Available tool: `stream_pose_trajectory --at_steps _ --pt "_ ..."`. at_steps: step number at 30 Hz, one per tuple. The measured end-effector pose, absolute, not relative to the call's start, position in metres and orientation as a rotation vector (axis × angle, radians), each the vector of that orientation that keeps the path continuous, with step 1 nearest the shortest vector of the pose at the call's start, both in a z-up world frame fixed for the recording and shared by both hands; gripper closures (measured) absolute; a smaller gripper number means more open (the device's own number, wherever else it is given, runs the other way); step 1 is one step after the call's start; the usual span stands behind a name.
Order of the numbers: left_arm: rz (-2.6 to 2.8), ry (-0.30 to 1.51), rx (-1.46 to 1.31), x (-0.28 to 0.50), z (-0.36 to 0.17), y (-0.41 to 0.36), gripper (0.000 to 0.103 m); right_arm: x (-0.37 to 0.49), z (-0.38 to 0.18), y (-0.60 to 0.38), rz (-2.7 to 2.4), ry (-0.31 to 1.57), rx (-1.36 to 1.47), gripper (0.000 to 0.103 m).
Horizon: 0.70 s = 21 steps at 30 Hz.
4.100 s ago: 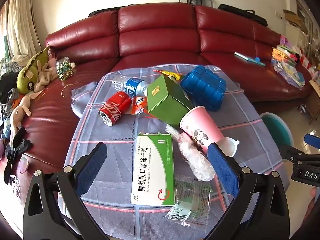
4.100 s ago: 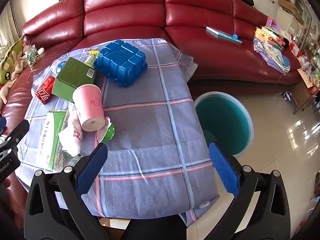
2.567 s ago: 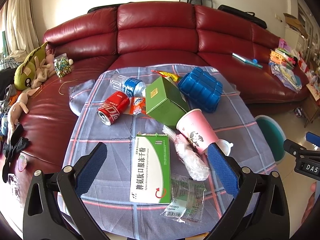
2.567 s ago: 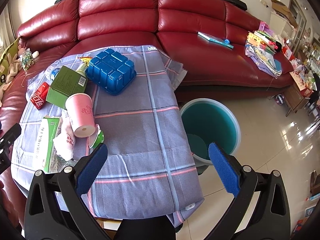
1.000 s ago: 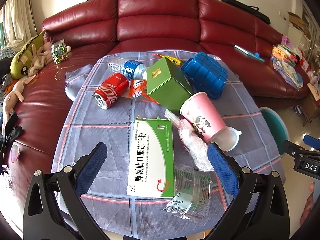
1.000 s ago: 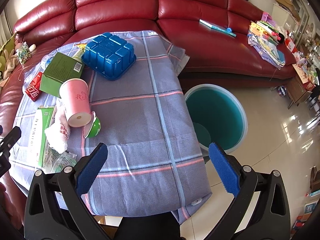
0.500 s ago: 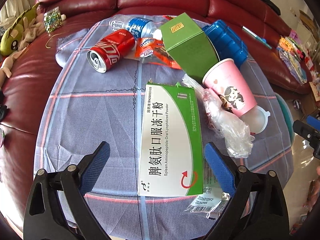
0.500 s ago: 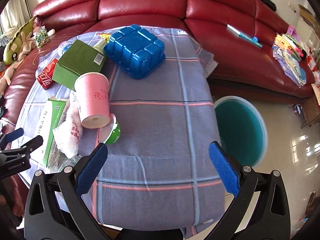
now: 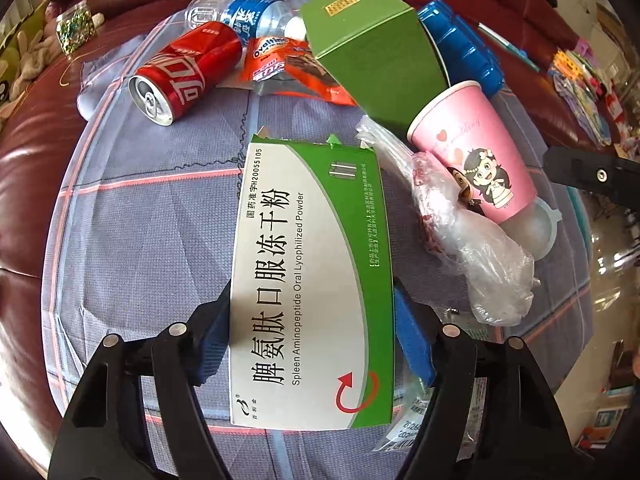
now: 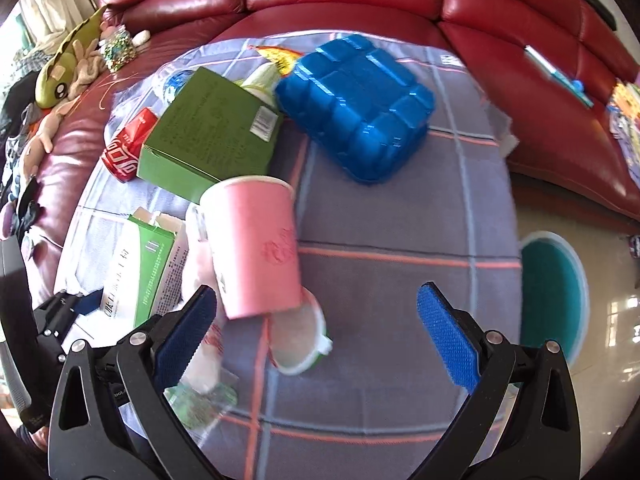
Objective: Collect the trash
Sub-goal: 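Grasp the green medicine box with the left tool while the right tool grasps the pink paper cup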
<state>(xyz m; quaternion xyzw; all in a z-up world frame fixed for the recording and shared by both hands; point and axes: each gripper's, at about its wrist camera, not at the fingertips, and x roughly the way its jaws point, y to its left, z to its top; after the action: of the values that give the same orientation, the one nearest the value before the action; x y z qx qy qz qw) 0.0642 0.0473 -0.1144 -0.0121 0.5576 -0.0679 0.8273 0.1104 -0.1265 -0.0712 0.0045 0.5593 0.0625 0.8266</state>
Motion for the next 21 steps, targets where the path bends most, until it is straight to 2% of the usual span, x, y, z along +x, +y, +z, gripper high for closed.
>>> stream_pose_trajectory --at_steps 2,5,10,12,13,14,21 --pt "-0.133 1.189 -0.027 0.066 -0.115 0.056 0.03 0.121 -0.078 -0.116 0.162 1.215 0.004 0.006" --pt "-0.135 1.203 -0.047 0.067 -0.115 0.063 0.029 0.132 -0.089 -0.1 0.195 1.246 -0.025 0.012" --pt "-0.112 1.213 -0.011 0.07 -0.12 0.061 0.021 0.144 -0.109 -0.092 0.21 1.299 -0.024 0.02" --pt "-0.112 1.213 -0.015 0.07 -0.123 0.062 0.021 0.148 -0.116 -0.091 0.217 1.317 -0.014 0.03" --pt "-0.114 1.207 -0.015 0.07 -0.123 0.061 0.026 0.149 -0.12 -0.09 0.226 1.326 -0.002 0.034" --pt "-0.12 1.199 -0.013 0.07 -0.121 0.06 0.031 0.149 -0.123 -0.089 0.234 1.335 0.008 0.044" --pt "-0.107 1.138 0.007 0.057 -0.095 0.067 0.031 0.137 -0.098 -0.094 0.249 1.264 0.056 0.046"
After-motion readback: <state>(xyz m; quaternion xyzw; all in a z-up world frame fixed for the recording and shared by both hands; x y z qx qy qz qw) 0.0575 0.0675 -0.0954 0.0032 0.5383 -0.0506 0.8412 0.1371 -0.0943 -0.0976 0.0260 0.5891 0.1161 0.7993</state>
